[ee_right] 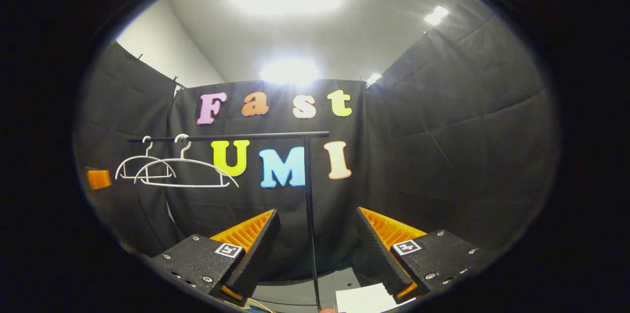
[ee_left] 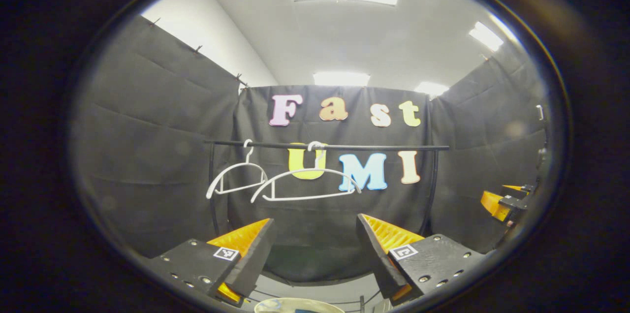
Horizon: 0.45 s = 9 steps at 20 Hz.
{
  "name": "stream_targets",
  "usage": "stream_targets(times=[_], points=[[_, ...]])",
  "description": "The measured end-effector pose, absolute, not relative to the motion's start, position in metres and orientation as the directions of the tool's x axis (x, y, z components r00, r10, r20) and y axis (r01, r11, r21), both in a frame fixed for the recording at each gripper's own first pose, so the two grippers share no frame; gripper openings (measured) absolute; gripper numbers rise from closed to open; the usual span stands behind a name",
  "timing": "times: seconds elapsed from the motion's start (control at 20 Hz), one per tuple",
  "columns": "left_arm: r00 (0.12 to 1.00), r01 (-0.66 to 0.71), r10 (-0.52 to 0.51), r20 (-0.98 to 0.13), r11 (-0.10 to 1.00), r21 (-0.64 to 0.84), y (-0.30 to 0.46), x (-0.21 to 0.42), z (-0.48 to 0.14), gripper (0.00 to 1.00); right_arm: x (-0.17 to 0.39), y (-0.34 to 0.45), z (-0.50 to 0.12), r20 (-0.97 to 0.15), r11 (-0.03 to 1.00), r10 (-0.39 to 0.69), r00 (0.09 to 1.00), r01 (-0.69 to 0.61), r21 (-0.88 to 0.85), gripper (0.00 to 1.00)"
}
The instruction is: Grasp the clothes on the hanger with both hands and then place them into the laundry hamper below.
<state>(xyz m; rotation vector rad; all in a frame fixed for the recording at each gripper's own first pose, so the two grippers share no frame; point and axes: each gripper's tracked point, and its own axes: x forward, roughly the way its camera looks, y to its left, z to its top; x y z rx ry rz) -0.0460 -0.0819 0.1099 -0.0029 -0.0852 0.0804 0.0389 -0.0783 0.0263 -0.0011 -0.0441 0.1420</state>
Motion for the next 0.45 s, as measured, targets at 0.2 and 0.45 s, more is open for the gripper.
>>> stream_targets(times=[0.2, 0.45], points=[[0.994, -0.068, 0.072, 0.081, 0.996, -0.052, -0.057, -0.053, 0.101, 0.94, 0.029, -0.074, 0.018, 0.019, 0.992, 0.115, 0.993, -0.114, -0.060, 0.92], [0.994, -0.072, 0.072, 0.087, 0.997, -0.006, -0.025, -0.060, 0.092, 0.94, 0.014, -0.047, 0.013, 0.015, 0.993, 0.108, 0.994, -0.107, -0.056, 0.92]])
